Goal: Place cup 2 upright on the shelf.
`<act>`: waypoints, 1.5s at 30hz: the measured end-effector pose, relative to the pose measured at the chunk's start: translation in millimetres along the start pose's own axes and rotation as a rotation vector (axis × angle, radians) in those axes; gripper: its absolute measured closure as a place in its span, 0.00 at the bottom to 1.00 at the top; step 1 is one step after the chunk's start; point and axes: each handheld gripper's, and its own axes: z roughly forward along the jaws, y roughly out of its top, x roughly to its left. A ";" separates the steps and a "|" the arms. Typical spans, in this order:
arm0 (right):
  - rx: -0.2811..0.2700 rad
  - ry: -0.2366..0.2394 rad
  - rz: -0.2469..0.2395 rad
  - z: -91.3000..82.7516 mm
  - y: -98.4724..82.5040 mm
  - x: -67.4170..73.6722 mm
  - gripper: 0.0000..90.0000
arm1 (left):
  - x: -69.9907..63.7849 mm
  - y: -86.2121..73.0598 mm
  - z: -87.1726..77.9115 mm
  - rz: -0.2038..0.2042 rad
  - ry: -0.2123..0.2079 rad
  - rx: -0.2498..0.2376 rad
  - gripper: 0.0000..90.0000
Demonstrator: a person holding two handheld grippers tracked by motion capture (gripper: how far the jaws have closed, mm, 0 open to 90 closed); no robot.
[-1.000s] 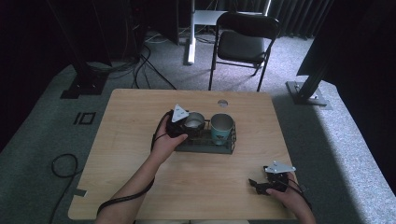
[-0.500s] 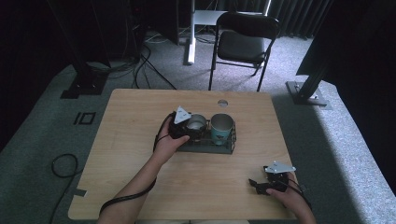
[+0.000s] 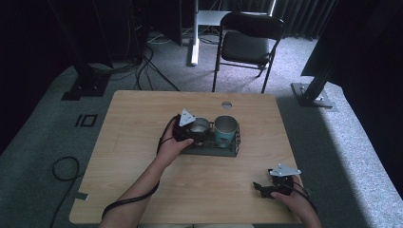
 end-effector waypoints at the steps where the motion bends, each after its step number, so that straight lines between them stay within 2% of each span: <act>1: 0.000 0.000 0.000 0.0 0.0 0.0 0.13 | 0.2 0.0 -0.2 0.006 -0.004 0.000 0.09; 3: 0.000 0.000 0.000 0.0 0.0 0.0 0.13 | -0.1 1.0 -1.9 0.009 -0.015 -0.004 0.09; 6: 0.000 0.000 -0.001 0.0 0.0 0.0 0.13 | -1.5 3.7 -6.0 0.023 -0.029 -0.010 0.03; 12: 0.000 0.000 -0.001 0.0 0.0 0.0 0.13 | 0.0 5.1 -14.6 0.020 -0.030 0.003 0.03; 21: -0.001 0.000 -0.001 0.1 0.0 0.0 0.13 | -0.5 6.8 -31.3 -0.011 -0.013 -0.008 0.03; 23: 0.000 0.000 -0.001 0.0 0.0 0.1 0.13 | -0.3 7.3 -36.1 -0.026 -0.024 -0.020 0.03; 32: 0.000 -0.001 -0.002 0.0 0.0 0.0 0.13 | 6.4 5.1 -55.2 -0.044 0.022 -0.035 0.03; 38: 0.000 -0.001 -0.001 0.0 0.0 0.1 0.13 | 15.6 2.2 -66.9 -0.075 0.046 -0.033 0.03; 45: 0.000 -0.001 -0.002 0.0 0.0 0.1 0.13 | 22.7 -3.2 -81.3 -0.071 0.076 -0.027 0.03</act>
